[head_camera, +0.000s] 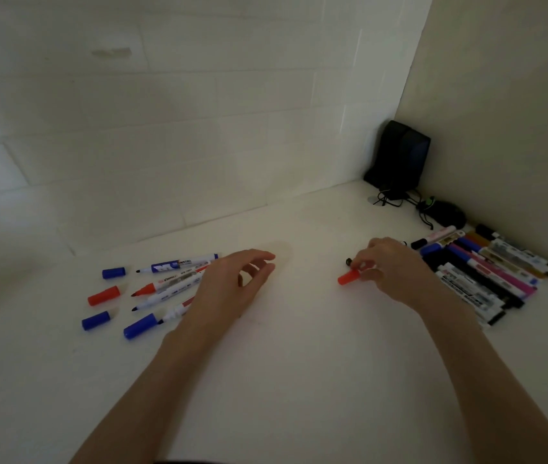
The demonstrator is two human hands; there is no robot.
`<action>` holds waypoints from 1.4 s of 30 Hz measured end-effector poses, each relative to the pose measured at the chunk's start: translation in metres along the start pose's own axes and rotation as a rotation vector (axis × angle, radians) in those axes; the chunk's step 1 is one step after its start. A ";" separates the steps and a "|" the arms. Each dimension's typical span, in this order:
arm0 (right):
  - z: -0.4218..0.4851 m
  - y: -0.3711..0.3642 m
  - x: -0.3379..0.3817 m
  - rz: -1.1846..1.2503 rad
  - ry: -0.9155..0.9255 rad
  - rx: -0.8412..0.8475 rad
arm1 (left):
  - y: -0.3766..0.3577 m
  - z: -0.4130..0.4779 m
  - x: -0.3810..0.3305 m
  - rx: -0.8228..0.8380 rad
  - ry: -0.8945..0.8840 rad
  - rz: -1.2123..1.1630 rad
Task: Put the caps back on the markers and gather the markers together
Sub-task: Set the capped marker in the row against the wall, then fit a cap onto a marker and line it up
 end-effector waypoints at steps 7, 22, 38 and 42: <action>-0.006 -0.003 -0.017 0.014 -0.144 -0.004 | -0.002 -0.003 0.002 0.049 -0.009 0.001; 0.026 0.011 0.200 0.482 0.497 -0.247 | 0.145 -0.057 0.002 -0.034 0.281 0.414; 0.018 -0.007 0.129 0.572 0.337 -0.297 | 0.100 -0.071 0.011 0.022 0.399 0.111; 0.012 -0.004 0.095 0.633 0.265 -0.354 | 0.065 -0.043 0.009 0.041 0.346 -0.081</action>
Point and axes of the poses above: each hand's wrist, its own z-axis towards the middle knuckle, its own y-axis out of the back of the hand, x = y × z, the point moved 3 cm from there along z, towards the middle knuckle, and after that the axes turned 10 degrees about -z, right-handed, at the moved point
